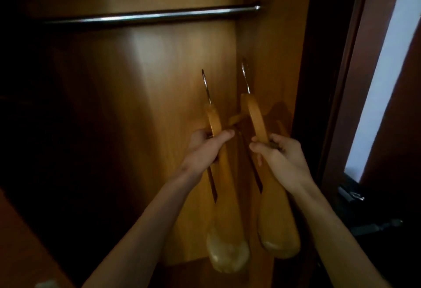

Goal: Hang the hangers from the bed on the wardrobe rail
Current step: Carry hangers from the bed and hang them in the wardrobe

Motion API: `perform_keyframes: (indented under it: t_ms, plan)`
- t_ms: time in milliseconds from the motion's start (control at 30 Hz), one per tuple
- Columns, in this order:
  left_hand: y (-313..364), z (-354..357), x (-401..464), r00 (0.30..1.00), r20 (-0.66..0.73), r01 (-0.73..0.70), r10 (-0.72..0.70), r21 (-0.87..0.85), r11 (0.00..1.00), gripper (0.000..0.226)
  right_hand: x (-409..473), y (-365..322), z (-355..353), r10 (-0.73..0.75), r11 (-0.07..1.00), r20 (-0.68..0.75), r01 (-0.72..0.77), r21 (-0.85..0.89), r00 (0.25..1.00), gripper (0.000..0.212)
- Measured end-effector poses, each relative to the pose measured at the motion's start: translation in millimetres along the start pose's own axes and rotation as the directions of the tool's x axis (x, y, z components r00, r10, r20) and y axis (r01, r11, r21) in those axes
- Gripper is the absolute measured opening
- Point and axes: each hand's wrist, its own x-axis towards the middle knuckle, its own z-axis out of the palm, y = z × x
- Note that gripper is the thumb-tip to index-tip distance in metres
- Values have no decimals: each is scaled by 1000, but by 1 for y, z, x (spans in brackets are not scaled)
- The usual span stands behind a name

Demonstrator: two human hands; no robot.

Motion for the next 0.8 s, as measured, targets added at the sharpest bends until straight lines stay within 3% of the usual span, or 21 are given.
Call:
perform_keyframes:
  t_ms: [167,433,567,800]
  plan:
    - [59,-16,81,993,41,-108,107,17,994,27,74,-55,5,-54,998,-104,52,-21,993,11]
    - [128,-23,169,968,95,-234,234,-8,972,42,155,-106,15,-43,999,-147,44,5,988,22]
    - [139,-16,202,966,117,-228,229,-18,973,33,182,-113,18,-27,1000,-167,28,4,986,24]
    - [135,-6,243,981,132,-129,140,-88,988,48,214,-118,23,-18,1000,-134,14,-28,991,27]
